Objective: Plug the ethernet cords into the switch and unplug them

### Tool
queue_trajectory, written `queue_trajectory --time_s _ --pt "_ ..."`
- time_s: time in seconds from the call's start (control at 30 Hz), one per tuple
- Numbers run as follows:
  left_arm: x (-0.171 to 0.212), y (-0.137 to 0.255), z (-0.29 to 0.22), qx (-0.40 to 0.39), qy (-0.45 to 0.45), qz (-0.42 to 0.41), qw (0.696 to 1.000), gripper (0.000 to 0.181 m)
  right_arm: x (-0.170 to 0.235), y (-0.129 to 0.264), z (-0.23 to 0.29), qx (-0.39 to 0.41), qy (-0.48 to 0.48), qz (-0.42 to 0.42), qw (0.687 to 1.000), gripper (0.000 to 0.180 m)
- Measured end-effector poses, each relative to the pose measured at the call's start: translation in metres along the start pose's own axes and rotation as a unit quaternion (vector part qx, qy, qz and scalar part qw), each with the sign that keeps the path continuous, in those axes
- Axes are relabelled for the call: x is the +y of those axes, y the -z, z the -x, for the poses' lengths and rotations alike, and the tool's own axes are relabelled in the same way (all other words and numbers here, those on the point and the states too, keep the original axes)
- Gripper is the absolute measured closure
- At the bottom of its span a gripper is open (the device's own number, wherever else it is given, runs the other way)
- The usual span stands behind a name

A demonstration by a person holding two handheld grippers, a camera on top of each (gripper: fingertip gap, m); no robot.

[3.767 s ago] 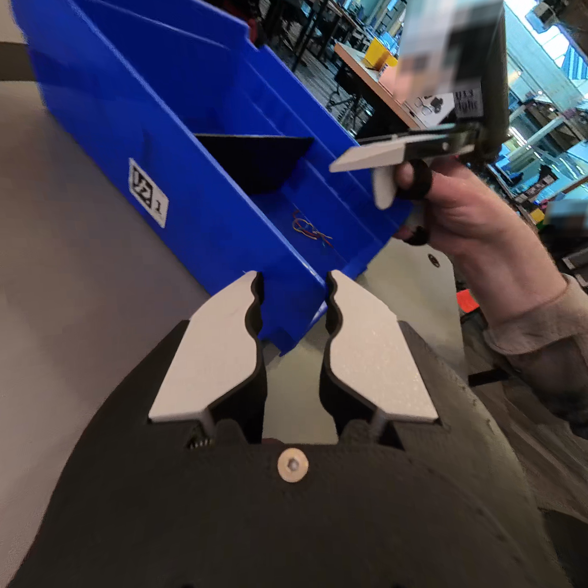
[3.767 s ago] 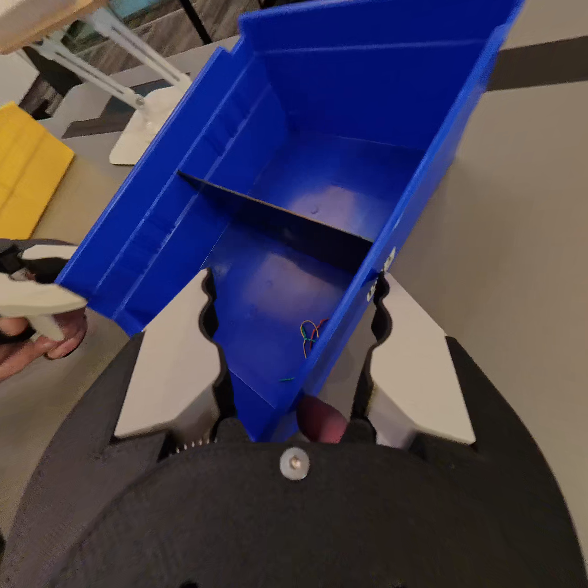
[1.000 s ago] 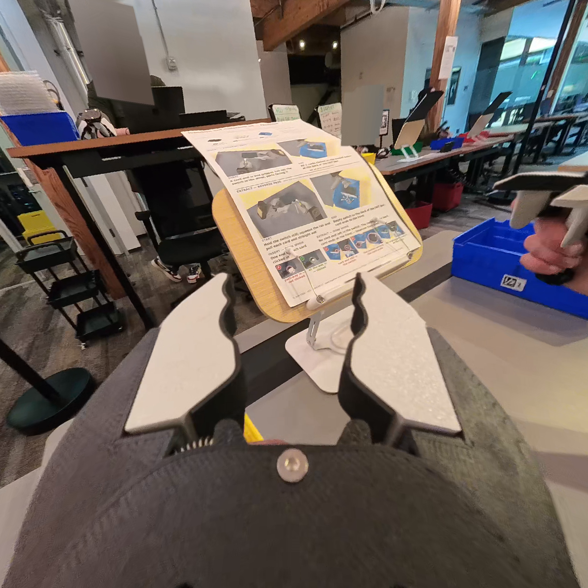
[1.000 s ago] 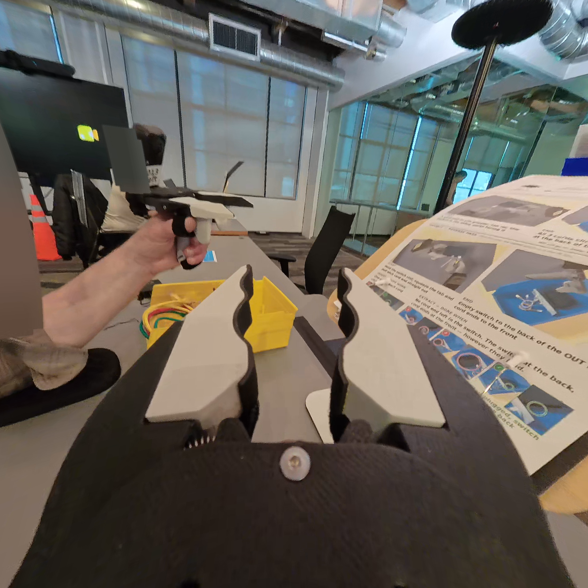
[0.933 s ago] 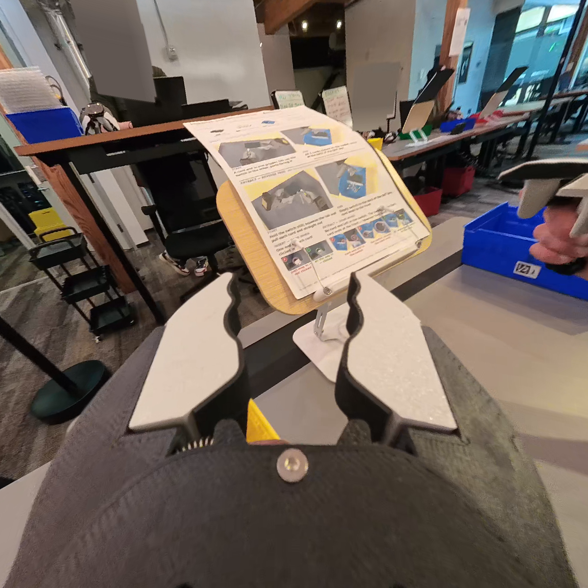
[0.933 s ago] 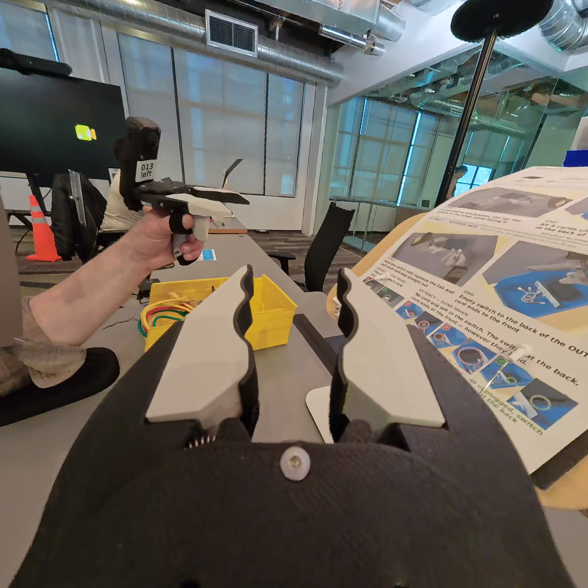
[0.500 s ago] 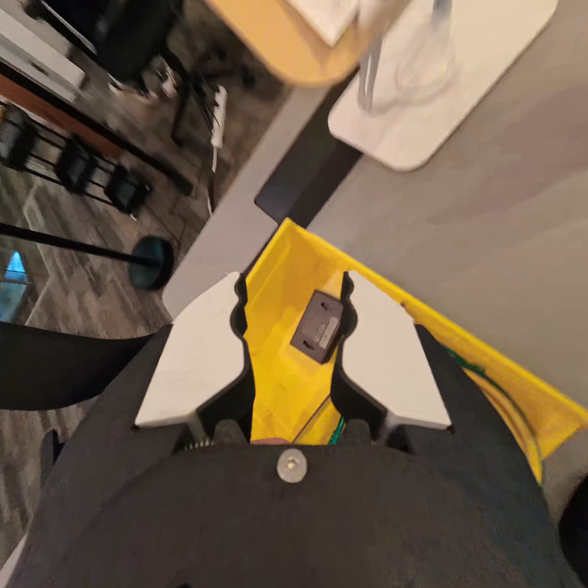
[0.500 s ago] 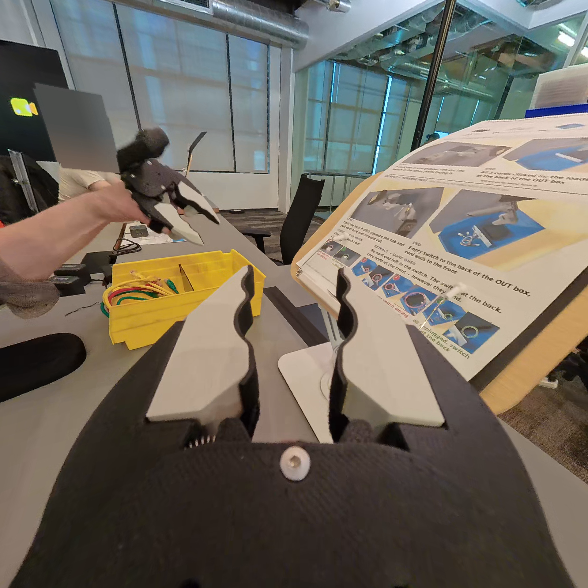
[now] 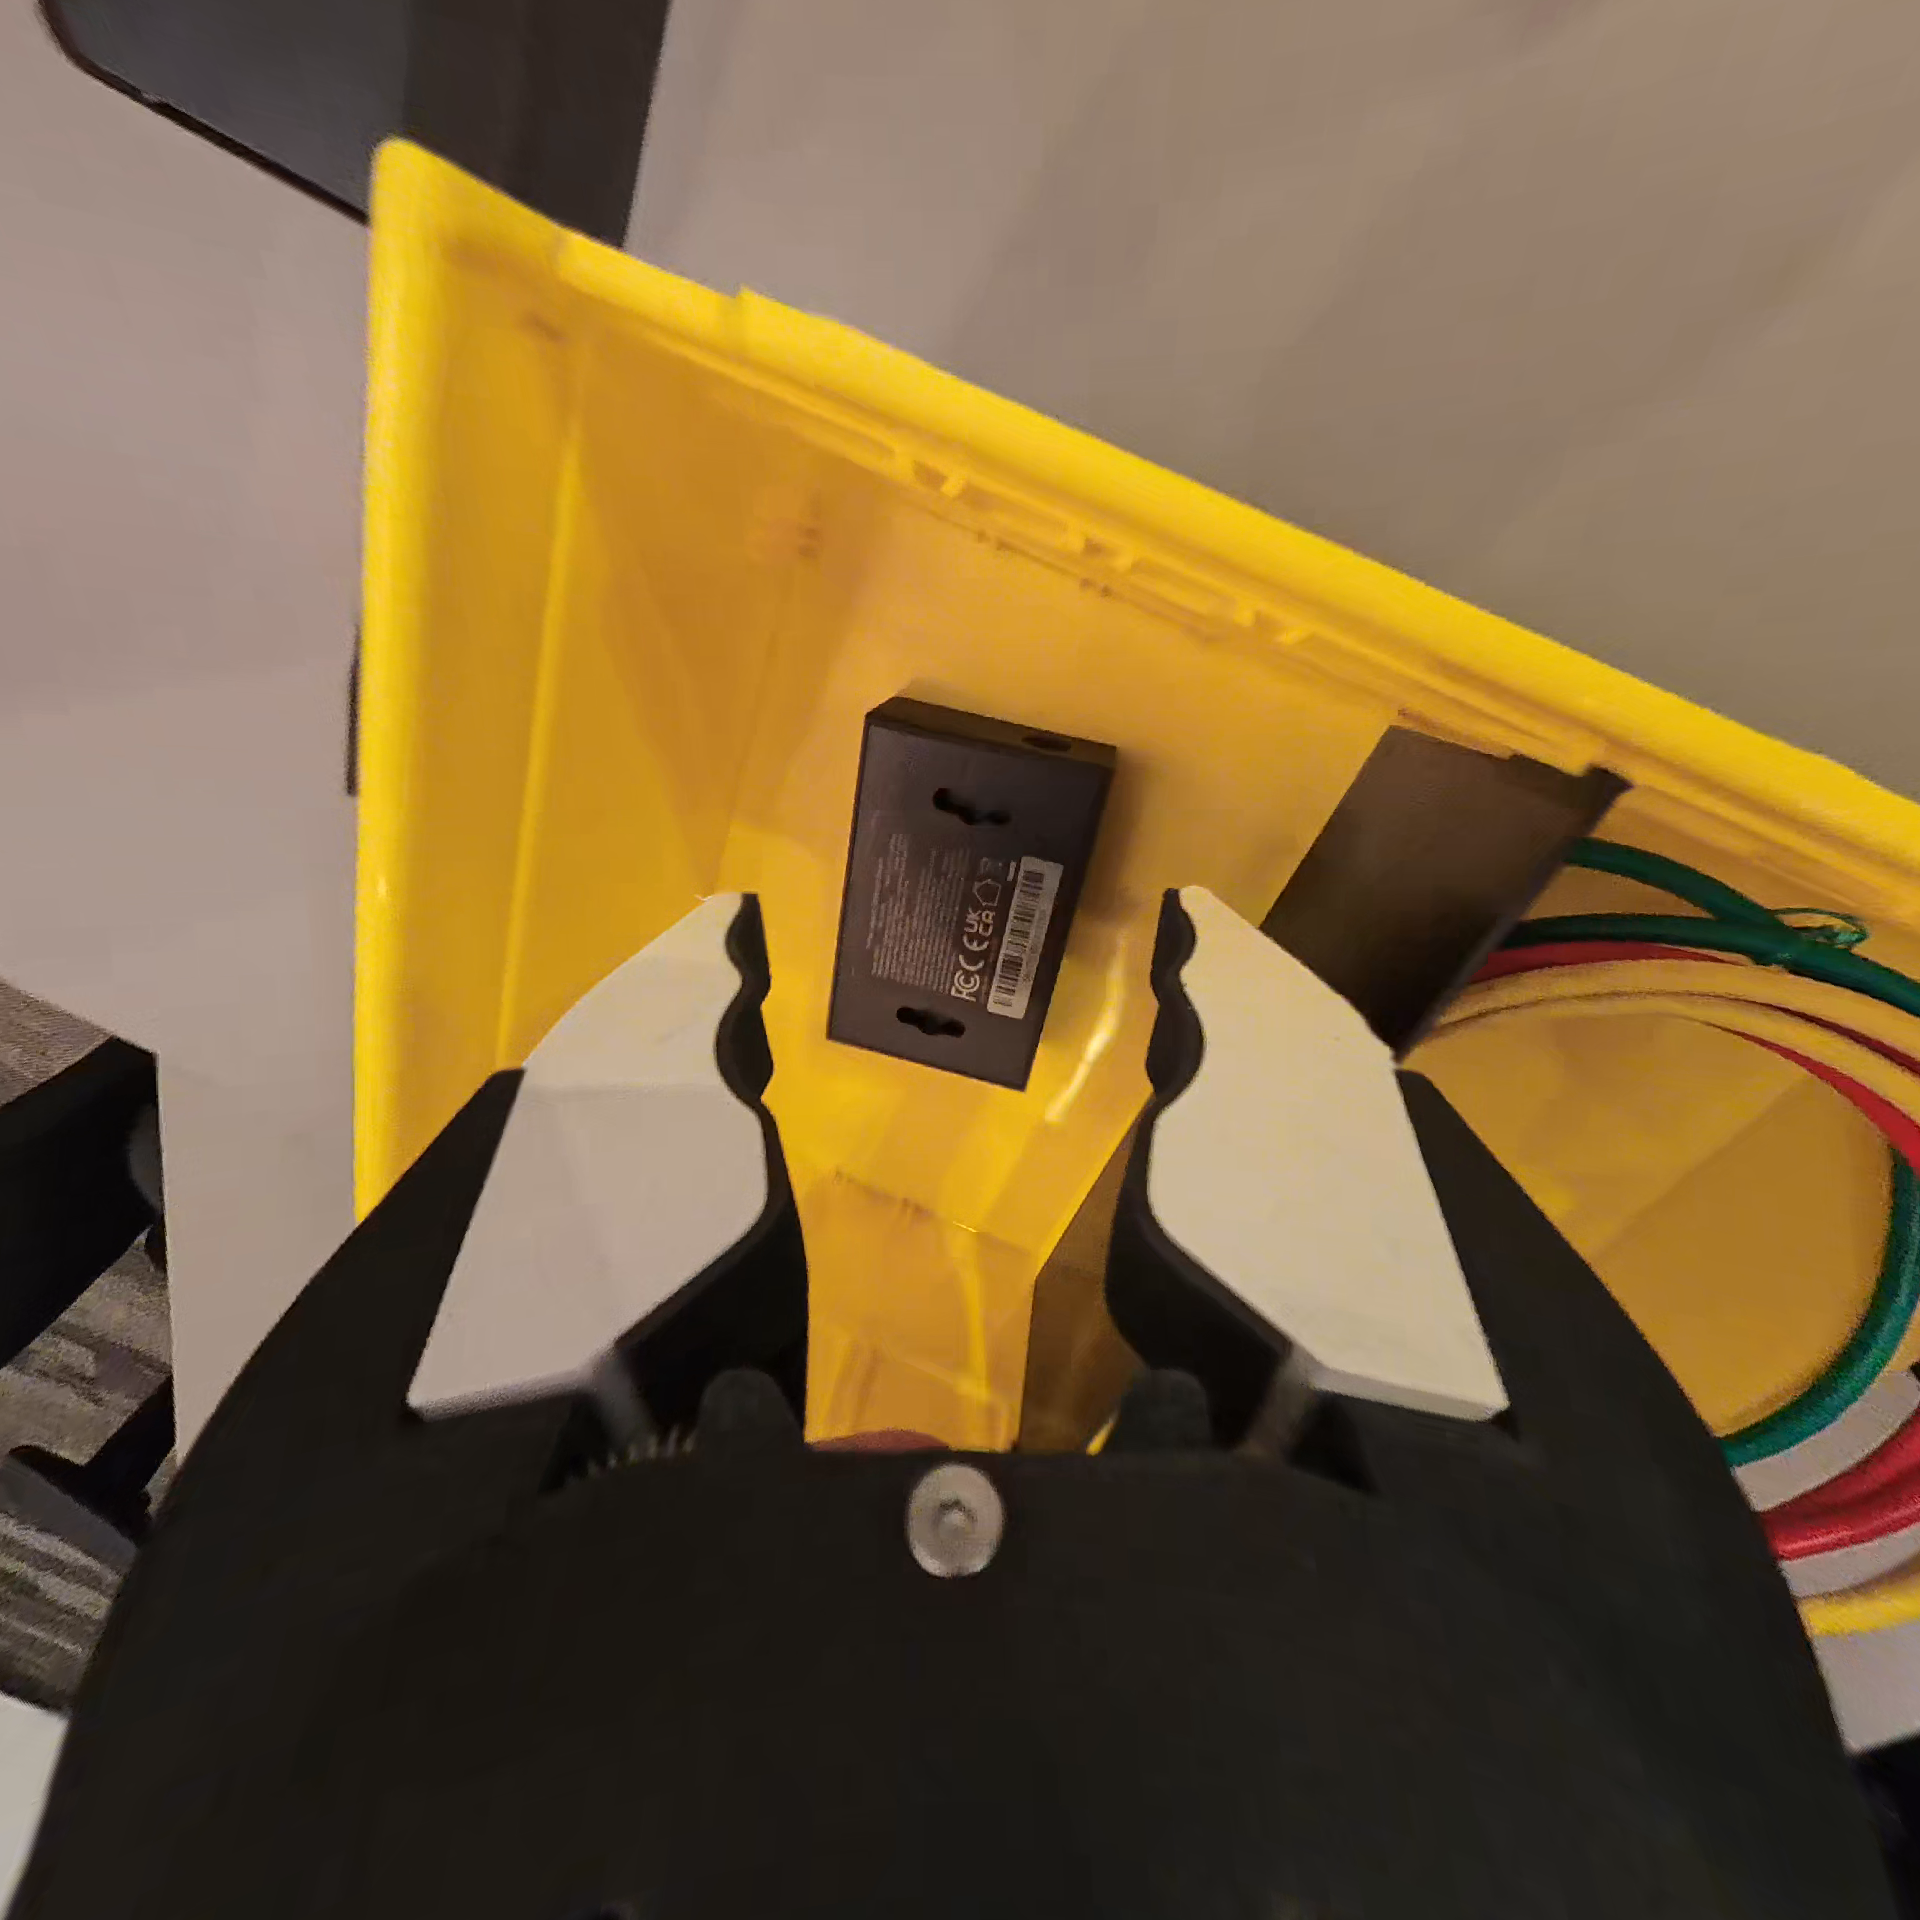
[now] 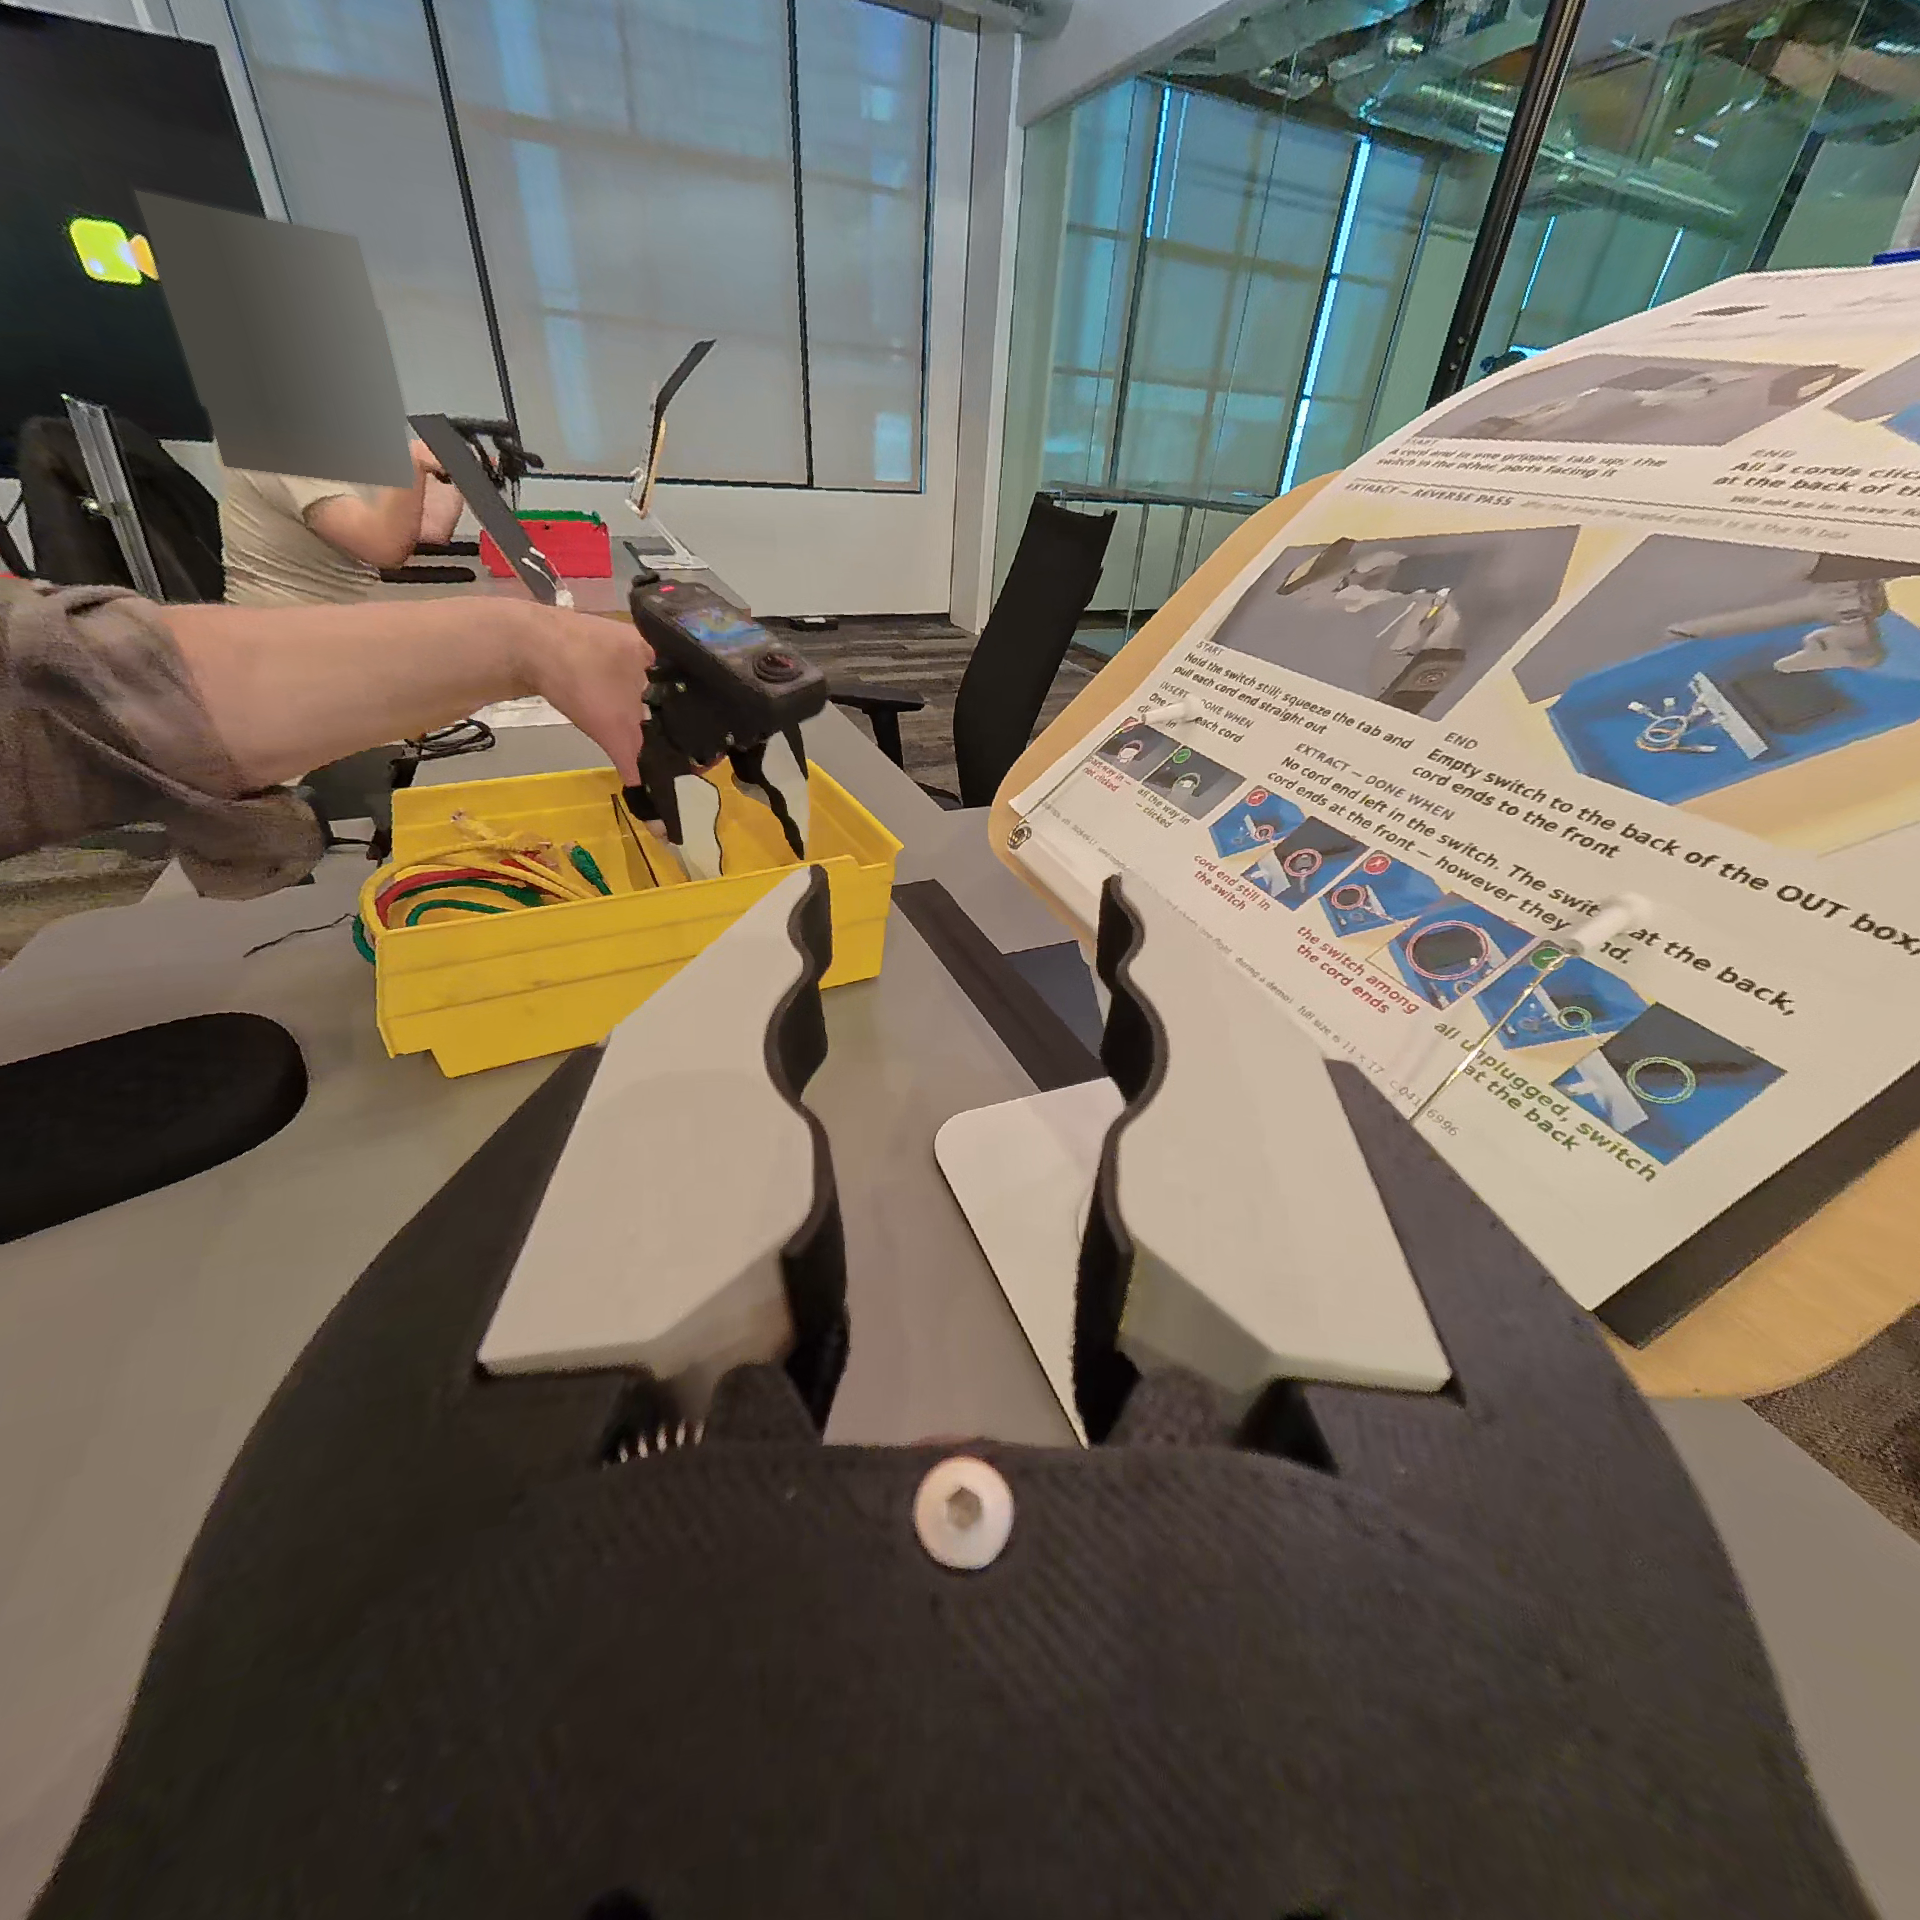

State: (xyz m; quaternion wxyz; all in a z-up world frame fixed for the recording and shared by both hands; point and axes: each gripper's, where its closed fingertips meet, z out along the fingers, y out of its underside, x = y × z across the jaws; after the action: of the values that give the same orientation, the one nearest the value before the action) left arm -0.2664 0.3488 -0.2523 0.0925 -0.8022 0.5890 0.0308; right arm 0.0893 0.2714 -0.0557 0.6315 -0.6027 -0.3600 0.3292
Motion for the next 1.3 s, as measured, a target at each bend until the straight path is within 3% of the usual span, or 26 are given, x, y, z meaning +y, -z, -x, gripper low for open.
queue_trajectory --time_s 0.03,0.43,0.5,0.73,1.03,1.17,1.3 --pt "0.0 -0.005 0.0 0.008 -0.002 0.008 1.0 0.11 0.0 0.0 0.0 -0.001 0.0 0.001 1.0 0.13" --pt "0.015 -0.051 -0.01 0.076 -0.035 0.105 0.991 0.106 0.006 0.0 -0.004 0.001 -0.002 0.008 1.0 0.131" --pt "0.015 -0.055 -0.008 0.071 -0.041 0.107 0.991 0.116 0.007 0.0 -0.004 0.0 -0.002 0.008 1.0 0.131" --pt "0.018 -0.049 -0.005 0.057 -0.038 0.087 0.994 0.117 0.007 0.0 -0.005 0.001 0.0 0.009 1.0 0.131" --pt "0.013 0.004 0.011 0.01 0.004 -0.017 1.0 0.118 0.006 -0.002 -0.002 -0.002 0.008 0.011 1.0 0.131" --pt "-0.002 0.05 0.008 0.022 0.052 -0.129 0.99 0.118 0.004 -0.006 0.003 -0.005 0.019 0.012 1.0 0.129" --pt "-0.03 0.109 -0.006 0.054 0.1 -0.271 0.956 0.119 0.003 -0.015 0.015 -0.006 0.053 0.017 0.998 0.12"
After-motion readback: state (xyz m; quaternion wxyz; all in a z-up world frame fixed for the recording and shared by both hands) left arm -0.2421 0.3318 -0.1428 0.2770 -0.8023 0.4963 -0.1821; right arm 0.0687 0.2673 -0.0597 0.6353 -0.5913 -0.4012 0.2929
